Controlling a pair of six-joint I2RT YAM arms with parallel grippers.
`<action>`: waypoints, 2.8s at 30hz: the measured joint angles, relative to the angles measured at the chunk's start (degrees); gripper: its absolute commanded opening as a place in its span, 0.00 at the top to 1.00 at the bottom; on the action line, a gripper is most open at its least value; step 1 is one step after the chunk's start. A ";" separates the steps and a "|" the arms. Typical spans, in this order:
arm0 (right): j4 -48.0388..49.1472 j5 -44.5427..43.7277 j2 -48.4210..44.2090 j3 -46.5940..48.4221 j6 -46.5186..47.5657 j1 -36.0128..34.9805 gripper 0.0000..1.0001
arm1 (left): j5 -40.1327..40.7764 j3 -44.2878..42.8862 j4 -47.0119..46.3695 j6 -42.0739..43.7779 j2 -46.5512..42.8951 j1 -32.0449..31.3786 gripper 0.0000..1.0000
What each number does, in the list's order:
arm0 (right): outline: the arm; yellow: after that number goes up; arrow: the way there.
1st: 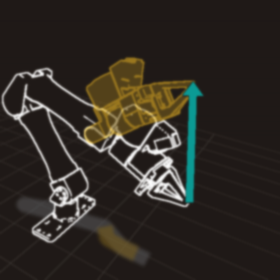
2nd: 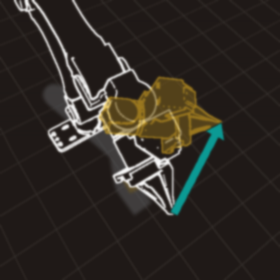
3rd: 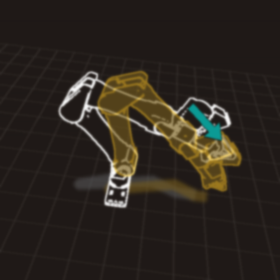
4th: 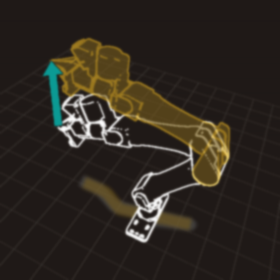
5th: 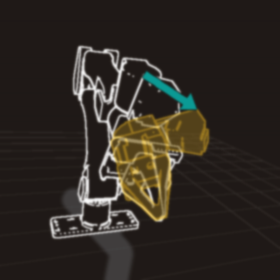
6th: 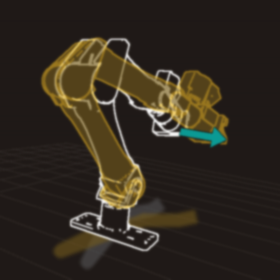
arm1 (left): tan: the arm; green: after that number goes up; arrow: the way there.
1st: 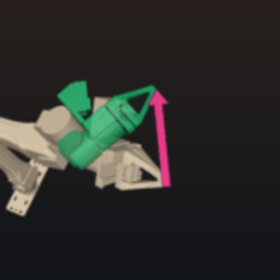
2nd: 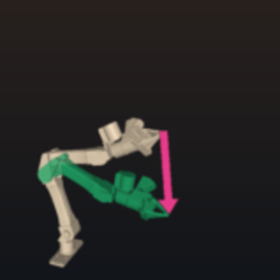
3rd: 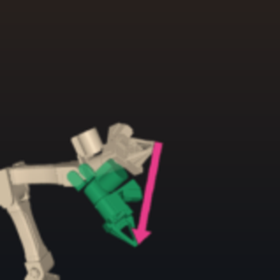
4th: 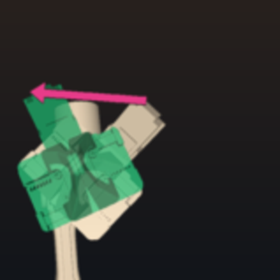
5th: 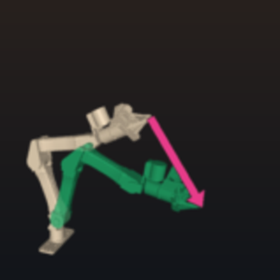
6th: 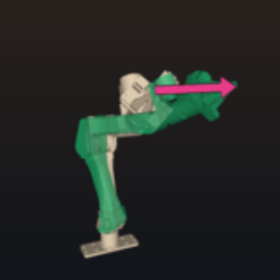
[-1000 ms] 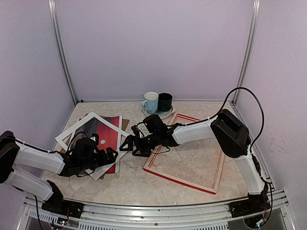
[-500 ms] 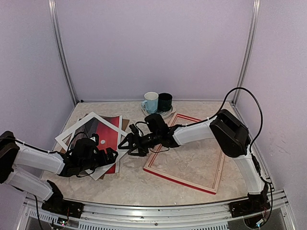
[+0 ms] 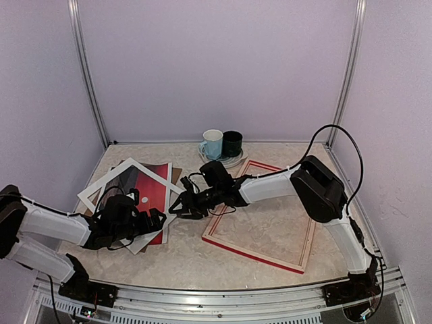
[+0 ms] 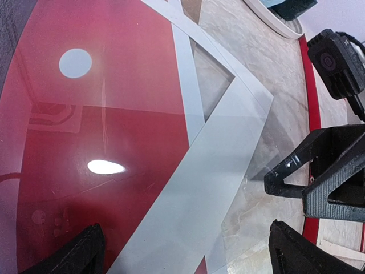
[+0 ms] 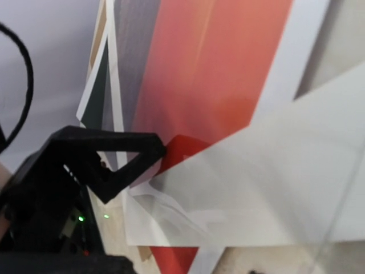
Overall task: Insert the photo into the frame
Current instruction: Pick up the glass panel from the mat board, then place the glass panel at the frame body.
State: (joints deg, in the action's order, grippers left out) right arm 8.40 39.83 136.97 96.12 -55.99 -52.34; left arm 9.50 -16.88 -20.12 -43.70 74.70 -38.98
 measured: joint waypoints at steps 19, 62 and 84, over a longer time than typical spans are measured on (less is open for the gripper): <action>-0.85 -0.22 0.00 -0.50 0.79 0.02 1.00 | -0.07 0.22 2.03 -0.24 -2.16 -0.13 0.01; 0.68 -8.72 -15.04 -13.14 9.88 0.35 1.00 | 10.86 -3.52 18.88 0.37 -31.78 -1.36 0.01; 0.24 -17.14 -35.85 -31.89 16.39 0.35 1.00 | 13.92 -3.19 22.14 -0.02 -35.10 -1.36 0.01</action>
State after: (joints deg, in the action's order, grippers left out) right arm 8.64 22.70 101.12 64.23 -39.59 -51.99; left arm 23.42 -20.08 2.02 -43.72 39.59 -40.34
